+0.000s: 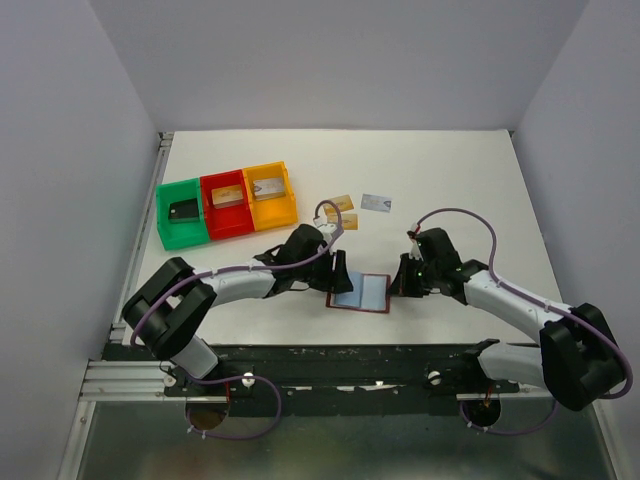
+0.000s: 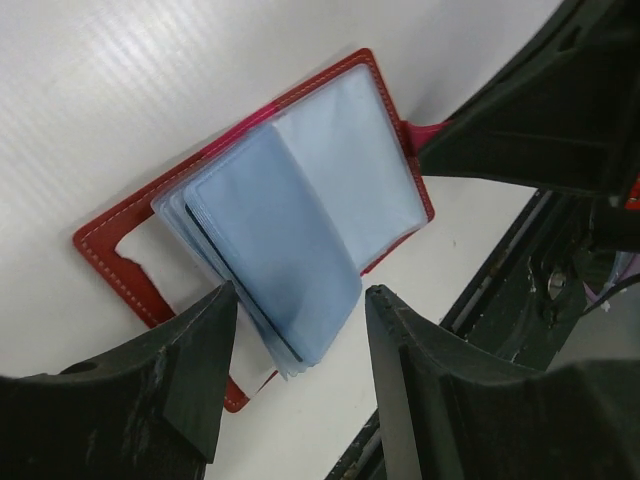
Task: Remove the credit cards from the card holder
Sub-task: Remove the credit card from the card holder.
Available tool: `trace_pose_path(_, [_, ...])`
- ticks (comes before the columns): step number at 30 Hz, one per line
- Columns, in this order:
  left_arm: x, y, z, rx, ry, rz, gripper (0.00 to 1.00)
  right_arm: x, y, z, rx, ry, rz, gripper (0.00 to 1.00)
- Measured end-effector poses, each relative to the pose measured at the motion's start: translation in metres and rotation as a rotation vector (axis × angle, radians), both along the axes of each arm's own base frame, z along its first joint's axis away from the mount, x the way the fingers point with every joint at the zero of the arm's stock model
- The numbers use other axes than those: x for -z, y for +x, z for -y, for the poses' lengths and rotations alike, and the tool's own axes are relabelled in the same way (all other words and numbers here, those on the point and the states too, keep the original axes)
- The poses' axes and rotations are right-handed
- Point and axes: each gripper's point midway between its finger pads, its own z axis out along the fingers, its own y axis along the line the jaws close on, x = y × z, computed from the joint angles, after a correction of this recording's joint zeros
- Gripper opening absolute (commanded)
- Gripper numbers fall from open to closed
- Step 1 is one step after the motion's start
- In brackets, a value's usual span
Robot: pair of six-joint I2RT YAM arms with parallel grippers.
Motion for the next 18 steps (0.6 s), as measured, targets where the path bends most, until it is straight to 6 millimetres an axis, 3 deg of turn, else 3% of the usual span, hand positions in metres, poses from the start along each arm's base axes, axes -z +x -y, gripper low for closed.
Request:
trace_pose_path(14, [-0.053,-0.011,0.053,0.208,-0.092,0.152,0.63,0.000,0.000,0.000,0.001,0.001,-0.001,0.00])
trace_pose_path(18, [-0.055,-0.010,0.058,0.216,-0.088,0.157,0.63,-0.002,0.000,0.000,0.001,0.004,0.007,0.00])
